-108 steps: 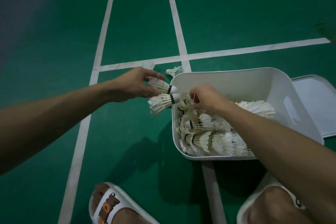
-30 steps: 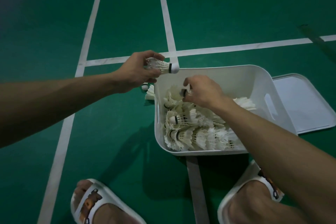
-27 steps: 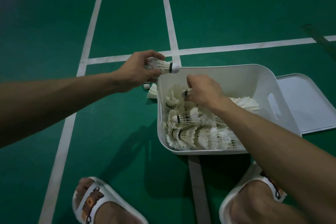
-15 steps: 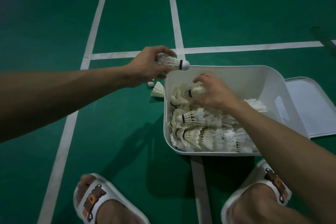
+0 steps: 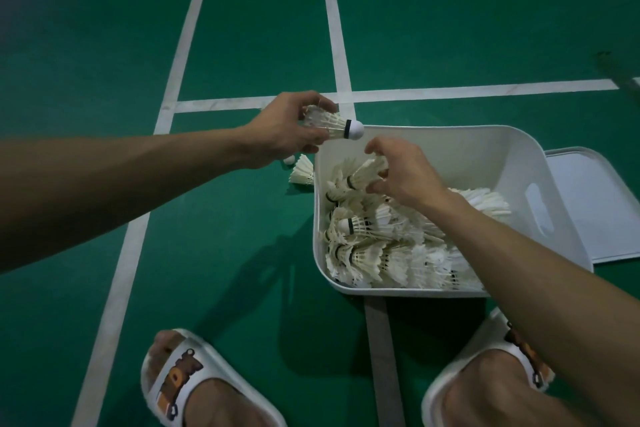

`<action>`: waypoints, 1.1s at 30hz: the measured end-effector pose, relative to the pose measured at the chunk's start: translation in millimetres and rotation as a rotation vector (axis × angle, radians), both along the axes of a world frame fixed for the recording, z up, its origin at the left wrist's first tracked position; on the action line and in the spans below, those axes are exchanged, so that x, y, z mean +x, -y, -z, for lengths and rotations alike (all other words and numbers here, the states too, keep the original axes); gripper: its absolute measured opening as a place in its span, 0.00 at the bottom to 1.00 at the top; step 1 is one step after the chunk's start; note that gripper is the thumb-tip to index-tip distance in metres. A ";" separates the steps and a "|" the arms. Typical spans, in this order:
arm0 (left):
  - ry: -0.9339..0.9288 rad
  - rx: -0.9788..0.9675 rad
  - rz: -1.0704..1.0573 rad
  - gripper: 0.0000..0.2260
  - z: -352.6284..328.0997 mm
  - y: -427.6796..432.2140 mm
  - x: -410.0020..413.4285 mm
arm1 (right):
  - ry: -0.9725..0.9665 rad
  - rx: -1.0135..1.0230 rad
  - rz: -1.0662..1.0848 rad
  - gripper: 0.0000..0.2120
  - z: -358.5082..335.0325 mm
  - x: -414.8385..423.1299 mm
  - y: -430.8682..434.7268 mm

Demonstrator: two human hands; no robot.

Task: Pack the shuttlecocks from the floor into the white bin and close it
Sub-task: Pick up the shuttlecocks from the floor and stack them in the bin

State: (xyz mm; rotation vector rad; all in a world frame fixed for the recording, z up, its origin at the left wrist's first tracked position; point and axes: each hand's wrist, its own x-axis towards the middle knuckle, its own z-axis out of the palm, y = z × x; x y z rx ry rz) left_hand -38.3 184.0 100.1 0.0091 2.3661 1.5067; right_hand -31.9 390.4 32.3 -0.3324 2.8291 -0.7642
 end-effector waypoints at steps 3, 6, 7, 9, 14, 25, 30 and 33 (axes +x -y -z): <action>0.005 -0.004 0.000 0.17 -0.4 -0.2 -0.3 | 0.031 0.009 0.011 0.31 3.9 2.3 -3.4; -0.003 -0.019 0.007 0.17 1.0 1.3 0.5 | 0.150 -0.114 0.024 0.32 -0.2 -0.6 -10.8; -0.004 -0.022 0.007 0.17 2.0 2.3 0.4 | 0.170 -0.136 0.005 0.31 -1.4 -2.2 -13.2; -0.003 -0.025 0.006 0.17 4.1 3.1 -0.1 | 0.186 -0.160 -0.005 0.30 0.2 -4.5 -16.7; -0.019 -0.049 0.008 0.17 5.4 2.2 -1.2 | 0.168 -0.228 0.043 0.30 6.6 -1.7 -7.7; -0.056 -0.127 0.029 0.28 5.1 -1.4 3.1 | 0.260 -0.248 0.128 0.30 14.3 -12.6 -18.2; -0.090 -0.156 0.055 0.24 8.3 0.2 2.1 | 0.221 -0.242 0.072 0.28 12.9 -13.8 -7.4; -0.148 -0.196 0.089 0.22 8.3 -1.9 0.1 | 0.219 -0.164 0.016 0.32 7.8 -17.8 -13.9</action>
